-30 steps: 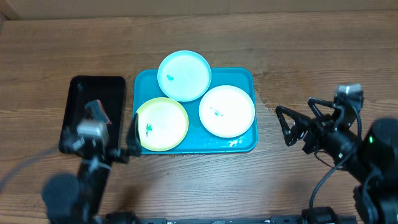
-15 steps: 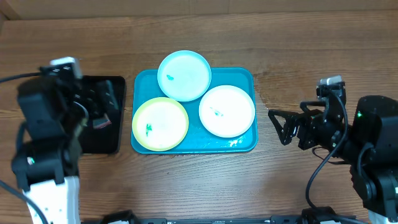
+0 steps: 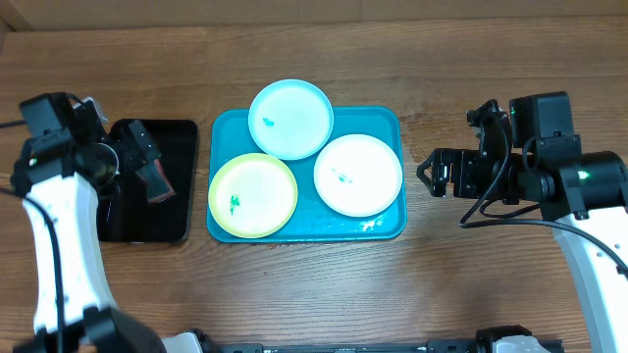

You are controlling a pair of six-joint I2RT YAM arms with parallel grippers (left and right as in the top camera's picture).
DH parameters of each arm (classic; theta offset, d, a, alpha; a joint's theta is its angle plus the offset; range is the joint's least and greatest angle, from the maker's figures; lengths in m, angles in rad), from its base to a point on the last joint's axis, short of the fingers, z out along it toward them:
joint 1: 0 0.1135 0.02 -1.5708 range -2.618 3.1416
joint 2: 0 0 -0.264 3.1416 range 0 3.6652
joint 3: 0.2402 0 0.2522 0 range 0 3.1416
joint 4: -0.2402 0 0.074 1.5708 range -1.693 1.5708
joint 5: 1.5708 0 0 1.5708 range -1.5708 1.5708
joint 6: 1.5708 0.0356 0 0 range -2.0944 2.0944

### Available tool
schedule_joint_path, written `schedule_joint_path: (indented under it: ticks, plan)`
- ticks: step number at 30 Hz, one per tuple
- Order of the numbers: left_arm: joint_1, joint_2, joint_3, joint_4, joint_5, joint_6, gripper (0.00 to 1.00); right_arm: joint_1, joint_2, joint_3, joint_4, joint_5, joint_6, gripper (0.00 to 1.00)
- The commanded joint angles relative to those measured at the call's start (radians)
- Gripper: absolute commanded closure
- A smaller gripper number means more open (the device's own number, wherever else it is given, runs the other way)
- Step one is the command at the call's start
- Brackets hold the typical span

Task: Clean dirty plates on tray and stack at the side
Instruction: 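Move the left gripper to the sponge on the black tray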

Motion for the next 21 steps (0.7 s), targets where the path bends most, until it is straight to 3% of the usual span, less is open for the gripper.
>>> schedule_joint_path:
  ticks: [1,5,8,10,21]
  plan:
    - [0.009,0.105,0.011,0.015,-0.055,-0.032,0.00,0.004,-0.019,0.035,0.013,0.008,-0.001,0.00]
    - [0.009,0.216,0.011,0.032,-0.097,-0.037,0.07,0.004,-0.019,0.036,0.024,0.008,-0.001,0.00]
    - [0.009,0.283,0.011,0.045,-0.158,-0.051,0.27,0.004,-0.019,0.036,0.026,0.009,-0.001,0.00]
    - [0.009,0.319,0.011,0.050,-0.166,-0.051,0.33,0.004,-0.019,0.035,0.035,0.009,-0.001,0.00]
    - [0.006,0.452,0.011,0.084,-0.163,-0.050,0.38,0.050,-0.019,0.035,0.061,0.050,-0.027,0.00]
